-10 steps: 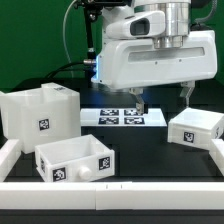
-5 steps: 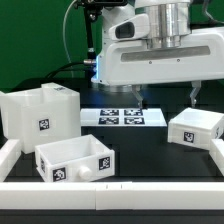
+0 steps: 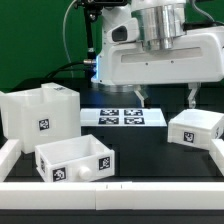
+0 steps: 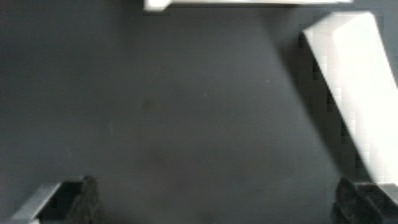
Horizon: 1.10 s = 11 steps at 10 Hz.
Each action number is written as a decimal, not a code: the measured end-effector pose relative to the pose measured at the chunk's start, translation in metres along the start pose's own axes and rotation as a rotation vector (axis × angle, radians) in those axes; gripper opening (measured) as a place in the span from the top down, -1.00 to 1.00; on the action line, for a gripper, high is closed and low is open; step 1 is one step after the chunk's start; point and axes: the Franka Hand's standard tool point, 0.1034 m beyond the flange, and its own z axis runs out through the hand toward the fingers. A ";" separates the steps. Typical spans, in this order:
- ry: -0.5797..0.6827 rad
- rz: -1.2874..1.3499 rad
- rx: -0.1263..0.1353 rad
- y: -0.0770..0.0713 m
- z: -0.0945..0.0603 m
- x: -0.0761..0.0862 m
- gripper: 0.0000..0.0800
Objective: Assemble drawer
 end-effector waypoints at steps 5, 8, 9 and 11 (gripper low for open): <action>-0.058 0.496 0.021 0.005 0.001 -0.016 -0.62; -0.062 0.548 0.021 0.004 0.002 -0.017 -0.62; -0.065 0.563 0.022 0.006 0.002 -0.018 -0.62; -0.072 0.830 0.040 0.028 0.004 -0.030 -0.62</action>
Offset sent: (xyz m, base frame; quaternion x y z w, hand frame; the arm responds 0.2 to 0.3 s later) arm -0.0182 0.0010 -0.0010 0.0048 0.0056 0.2647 0.9643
